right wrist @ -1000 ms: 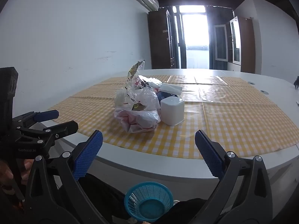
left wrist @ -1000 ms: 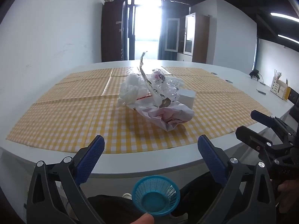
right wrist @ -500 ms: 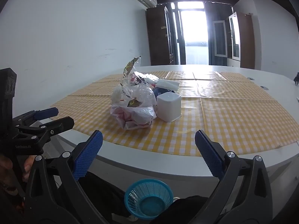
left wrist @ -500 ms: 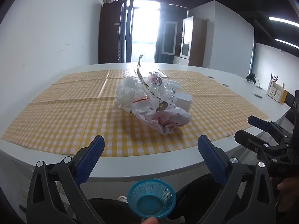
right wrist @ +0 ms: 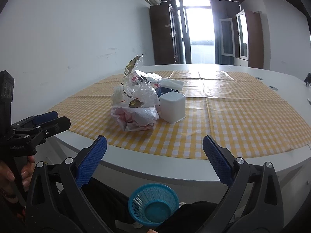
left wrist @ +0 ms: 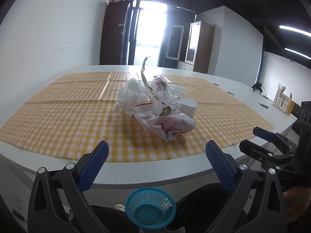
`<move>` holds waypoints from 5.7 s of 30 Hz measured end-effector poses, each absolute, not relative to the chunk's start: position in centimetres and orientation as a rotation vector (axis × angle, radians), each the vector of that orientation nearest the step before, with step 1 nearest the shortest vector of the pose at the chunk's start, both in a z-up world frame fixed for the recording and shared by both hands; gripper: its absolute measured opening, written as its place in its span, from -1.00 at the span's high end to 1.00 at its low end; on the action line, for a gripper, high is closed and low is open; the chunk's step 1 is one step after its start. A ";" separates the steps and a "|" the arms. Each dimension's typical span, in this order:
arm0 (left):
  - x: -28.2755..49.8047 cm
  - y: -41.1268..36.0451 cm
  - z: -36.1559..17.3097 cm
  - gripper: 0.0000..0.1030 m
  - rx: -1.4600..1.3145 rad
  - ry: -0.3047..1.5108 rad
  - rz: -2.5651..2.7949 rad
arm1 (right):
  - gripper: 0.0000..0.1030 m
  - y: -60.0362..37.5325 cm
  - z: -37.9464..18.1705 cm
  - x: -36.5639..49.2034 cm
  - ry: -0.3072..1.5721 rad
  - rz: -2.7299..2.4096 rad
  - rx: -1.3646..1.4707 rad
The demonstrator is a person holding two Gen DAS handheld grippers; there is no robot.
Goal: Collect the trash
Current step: 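Move both grippers toward the trash pile on the checkered tablecloth, then grasp the clear plastic wrapper with the left gripper while the right gripper grasps the white cup, then carry the wrapper and white cup down toward the blue wastebasket with both grippers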
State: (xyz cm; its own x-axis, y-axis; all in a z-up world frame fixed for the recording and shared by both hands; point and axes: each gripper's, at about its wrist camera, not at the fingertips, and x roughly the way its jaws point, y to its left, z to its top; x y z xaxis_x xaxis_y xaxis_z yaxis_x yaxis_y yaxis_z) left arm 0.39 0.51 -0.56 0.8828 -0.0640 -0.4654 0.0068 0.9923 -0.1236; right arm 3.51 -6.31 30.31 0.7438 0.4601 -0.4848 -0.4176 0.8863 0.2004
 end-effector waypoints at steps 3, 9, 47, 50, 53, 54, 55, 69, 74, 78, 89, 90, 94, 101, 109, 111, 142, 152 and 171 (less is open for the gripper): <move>0.5 0.6 -0.7 -0.89 -0.127 0.490 -0.038 | -0.83 -6.3 30.2 3.5 0.555 0.480 0.078; 0.5 0.9 -0.7 -0.89 -0.147 0.492 -0.045 | -0.83 -6.4 30.2 3.6 0.558 0.478 0.082; 4.6 0.8 1.0 -0.89 -0.129 0.474 -0.078 | -0.83 -7.1 29.0 9.6 0.598 0.464 0.061; 6.3 0.6 1.6 -0.89 -0.096 0.475 -0.079 | -0.83 -6.3 28.8 11.2 0.598 0.454 -0.004; 7.9 0.5 2.4 -0.85 -0.067 0.468 -0.081 | -0.83 -6.0 28.8 13.0 0.611 0.461 -0.025; 8.5 0.5 2.6 -0.84 -0.057 0.467 -0.086 | -0.83 -5.8 28.8 13.5 0.616 0.466 -0.030; 9.1 0.4 2.9 -0.84 -0.044 0.465 -0.092 | -0.83 -5.7 28.8 13.9 0.621 0.472 -0.037; 18.1 -2.2 4.7 -0.46 0.181 0.608 -0.226 | -0.83 -4.8 28.4 20.9 0.714 0.555 -0.030; 20.8 -2.4 4.4 -0.34 0.174 0.654 -0.215 | -0.79 -4.1 27.9 23.2 0.748 0.591 -0.018; 22.5 -1.9 3.6 -0.12 0.147 0.714 -0.203 | -0.74 -3.6 27.3 24.9 0.786 0.630 -0.009; 23.5 -0.8 2.7 0.66 0.109 0.732 -0.157 | -0.17 -1.1 25.5 26.6 0.863 0.698 -0.051; 23.4 -0.8 2.8 0.73 0.103 0.724 -0.153 | -0.17 -1.0 25.6 26.4 0.861 0.696 -0.055; 22.4 -0.5 4.2 0.77 0.061 0.662 -0.150 | -0.16 -1.2 26.3 25.5 0.829 0.666 -0.067; 18.9 -0.1 7.4 0.78 0.006 0.559 -0.154 | -0.16 -3.9 29.0 22.3 0.755 0.620 -0.014; 11.8 -0.4 9.4 0.78 -0.062 0.452 -0.183 | -0.16 -5.9 31.4 17.2 0.657 0.550 0.019; 10.1 -0.3 9.7 0.78 -0.082 0.429 -0.184 | -0.16 -6.1 31.9 15.7 0.639 0.539 0.028; -8.7 0.8 -3.1 0.78 -0.251 0.619 -0.232 | -0.16 -4.9 26.1 -3.5 0.760 0.671 0.023; -7.4 1.6 -10.4 0.78 -0.300 0.799 -0.210 | -0.16 -3.7 19.6 -3.4 0.903 0.651 -0.009; 0.0 3.3 -22.8 0.78 -0.345 1.072 -0.139 | -0.16 2.1 7.4 1.5 1.240 0.624 -0.104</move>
State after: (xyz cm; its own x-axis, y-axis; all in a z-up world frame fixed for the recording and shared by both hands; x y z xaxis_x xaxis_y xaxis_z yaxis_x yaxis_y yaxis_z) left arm 0.04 3.26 -22.83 0.4762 -0.2765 -0.8347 -0.0552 0.9380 -0.3422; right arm 1.46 2.10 7.42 0.1822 0.3865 -0.9041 -0.4954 0.8304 0.2551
